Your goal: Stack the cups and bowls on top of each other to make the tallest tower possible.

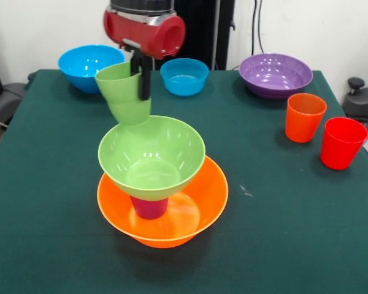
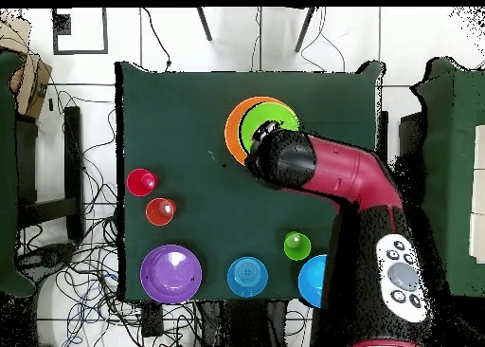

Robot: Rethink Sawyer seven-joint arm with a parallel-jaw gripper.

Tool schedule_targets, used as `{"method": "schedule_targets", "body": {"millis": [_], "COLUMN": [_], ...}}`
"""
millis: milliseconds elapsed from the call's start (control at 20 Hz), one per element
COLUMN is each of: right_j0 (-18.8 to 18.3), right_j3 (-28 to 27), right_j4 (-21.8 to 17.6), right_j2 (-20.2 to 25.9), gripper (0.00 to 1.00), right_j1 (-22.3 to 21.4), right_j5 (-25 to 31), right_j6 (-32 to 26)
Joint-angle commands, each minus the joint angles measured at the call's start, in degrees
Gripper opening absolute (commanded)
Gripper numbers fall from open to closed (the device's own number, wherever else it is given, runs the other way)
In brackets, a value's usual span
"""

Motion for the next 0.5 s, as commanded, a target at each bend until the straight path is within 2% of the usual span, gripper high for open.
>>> {"method": "schedule_targets", "body": {"millis": [50,300,500], "right_j0": [3.39,2.82,1.54], "right_j3": [-3.6,-2.0,-1.51], "right_j4": [-3.83,-2.08,-2.62], "right_j2": [2.56,3.46,4.27], "gripper": [0.0,0.0,0.0], "right_j1": [-3.15,-7.07,-7.11], "right_j5": [11.45,14.86,14.18], "right_j6": [-5.64,-6.86,-8.54]}}
